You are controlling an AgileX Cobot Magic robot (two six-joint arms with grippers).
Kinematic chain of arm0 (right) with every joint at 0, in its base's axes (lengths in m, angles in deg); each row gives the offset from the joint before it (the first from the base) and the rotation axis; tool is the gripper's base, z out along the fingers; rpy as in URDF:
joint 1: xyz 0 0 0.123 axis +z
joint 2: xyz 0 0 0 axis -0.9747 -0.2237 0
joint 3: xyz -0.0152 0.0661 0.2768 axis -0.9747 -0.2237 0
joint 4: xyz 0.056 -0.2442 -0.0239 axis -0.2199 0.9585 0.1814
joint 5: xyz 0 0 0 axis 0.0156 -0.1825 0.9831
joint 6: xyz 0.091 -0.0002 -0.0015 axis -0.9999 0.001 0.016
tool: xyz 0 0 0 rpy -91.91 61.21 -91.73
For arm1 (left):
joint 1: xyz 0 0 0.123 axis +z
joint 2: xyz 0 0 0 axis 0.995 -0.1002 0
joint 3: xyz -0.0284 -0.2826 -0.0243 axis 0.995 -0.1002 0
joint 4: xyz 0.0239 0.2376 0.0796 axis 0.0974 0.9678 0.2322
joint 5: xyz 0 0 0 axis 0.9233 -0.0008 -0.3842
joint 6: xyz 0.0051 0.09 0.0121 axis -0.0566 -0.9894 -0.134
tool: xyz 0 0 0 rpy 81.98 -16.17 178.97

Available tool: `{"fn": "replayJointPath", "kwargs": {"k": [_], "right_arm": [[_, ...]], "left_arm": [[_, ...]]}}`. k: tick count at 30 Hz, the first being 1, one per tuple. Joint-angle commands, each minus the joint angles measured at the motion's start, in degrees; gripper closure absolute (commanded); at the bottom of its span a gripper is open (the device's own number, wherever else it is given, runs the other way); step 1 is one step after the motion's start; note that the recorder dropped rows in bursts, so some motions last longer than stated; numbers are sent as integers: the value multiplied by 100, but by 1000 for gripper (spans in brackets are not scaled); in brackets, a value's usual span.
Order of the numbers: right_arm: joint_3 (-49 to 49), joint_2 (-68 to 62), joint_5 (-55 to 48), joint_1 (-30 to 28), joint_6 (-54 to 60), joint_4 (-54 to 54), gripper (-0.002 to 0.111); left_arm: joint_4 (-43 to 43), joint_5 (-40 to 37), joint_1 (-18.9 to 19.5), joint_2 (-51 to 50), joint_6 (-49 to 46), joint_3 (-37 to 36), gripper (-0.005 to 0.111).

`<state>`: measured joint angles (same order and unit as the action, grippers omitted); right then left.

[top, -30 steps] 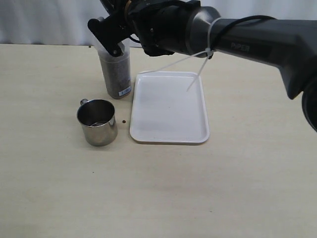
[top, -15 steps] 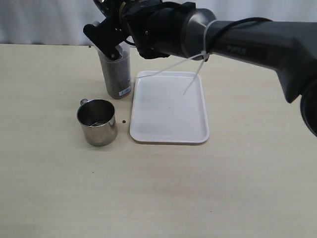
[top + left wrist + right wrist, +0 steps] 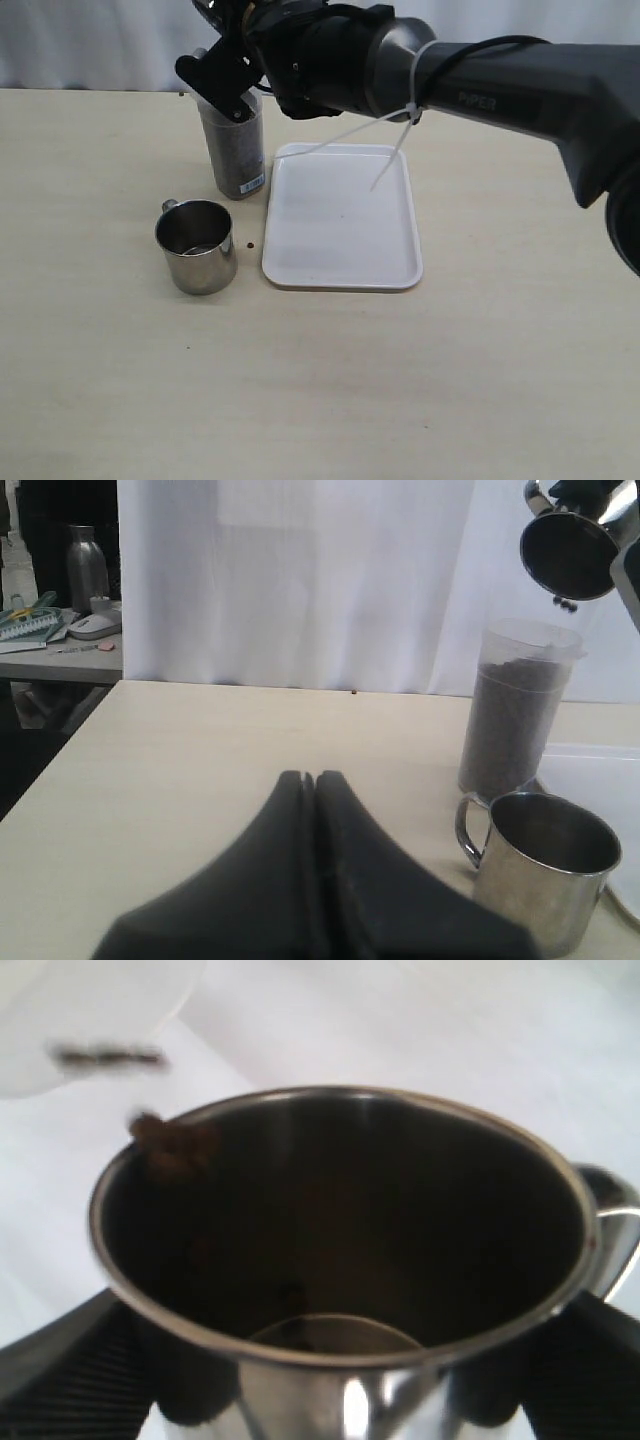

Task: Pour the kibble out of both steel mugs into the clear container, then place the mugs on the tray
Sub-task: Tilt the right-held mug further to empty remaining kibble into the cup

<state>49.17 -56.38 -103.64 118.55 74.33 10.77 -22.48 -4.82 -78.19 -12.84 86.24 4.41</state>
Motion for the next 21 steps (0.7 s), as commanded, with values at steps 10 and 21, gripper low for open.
{"fn": "replayJointPath", "kwargs": {"k": [10, 21], "right_arm": [[47, 78, -5, 19, 380, 64, 104], [345, 78, 93, 151, 684, 64, 104]], "left_arm": [[5, 64, -22, 16, 5, -16, 107], [5, 64, -22, 16, 5, -16, 107]]}}
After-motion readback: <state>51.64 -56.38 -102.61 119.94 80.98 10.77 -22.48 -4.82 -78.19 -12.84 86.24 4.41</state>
